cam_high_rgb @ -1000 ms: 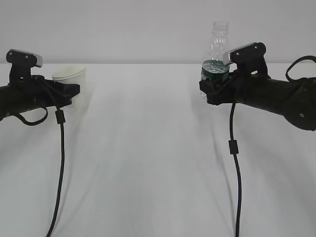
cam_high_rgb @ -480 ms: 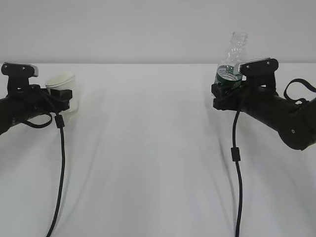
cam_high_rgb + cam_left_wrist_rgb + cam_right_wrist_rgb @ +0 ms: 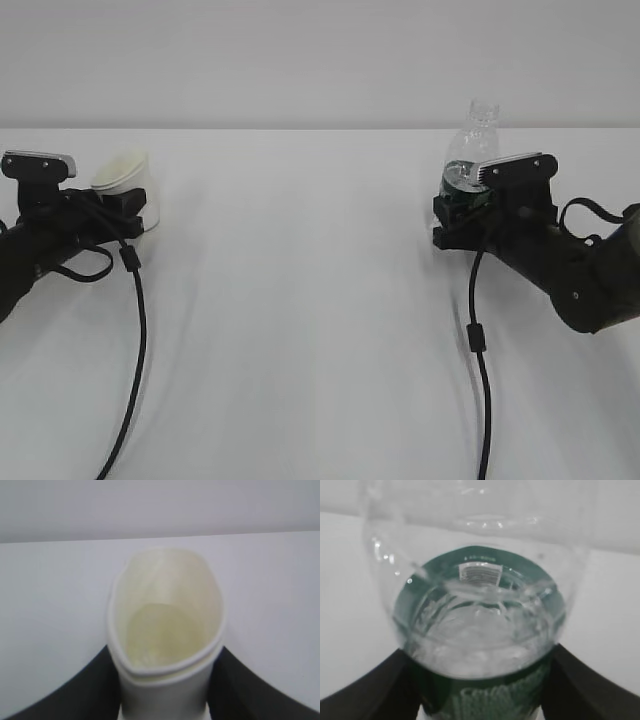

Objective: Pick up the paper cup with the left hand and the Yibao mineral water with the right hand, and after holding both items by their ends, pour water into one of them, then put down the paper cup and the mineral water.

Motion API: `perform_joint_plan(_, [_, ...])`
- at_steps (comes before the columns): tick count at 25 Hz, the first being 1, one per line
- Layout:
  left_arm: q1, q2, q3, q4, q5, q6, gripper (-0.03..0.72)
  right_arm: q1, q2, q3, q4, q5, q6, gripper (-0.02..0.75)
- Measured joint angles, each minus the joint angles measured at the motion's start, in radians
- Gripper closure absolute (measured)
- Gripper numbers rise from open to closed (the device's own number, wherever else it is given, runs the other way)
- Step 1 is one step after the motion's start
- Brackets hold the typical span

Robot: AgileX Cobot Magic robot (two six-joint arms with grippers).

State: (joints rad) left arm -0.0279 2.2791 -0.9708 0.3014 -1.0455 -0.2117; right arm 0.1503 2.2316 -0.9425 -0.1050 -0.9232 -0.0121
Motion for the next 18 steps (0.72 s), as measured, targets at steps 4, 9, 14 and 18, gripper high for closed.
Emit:
perform_joint_plan(4, [0.000,0.026,0.002,-0.004,-0.048,0.019,0.351,0.000,0.044,0.000,0.001,-0.046,-0.007,0.261])
perform_joint_plan(9, [0.000,0.055,0.002,-0.006,-0.100,0.025,0.352,0.000,0.065,-0.002,0.005,-0.086,-0.009,0.261])
perform_joint_plan(14, [0.000,0.065,0.002,-0.003,-0.123,0.027,0.333,0.000,0.077,-0.003,0.009,-0.107,-0.010,0.261])
perform_joint_plan(18, [0.000,0.068,0.002,0.003,-0.121,0.027,0.212,0.000,0.079,-0.003,0.009,-0.109,-0.010,0.248])
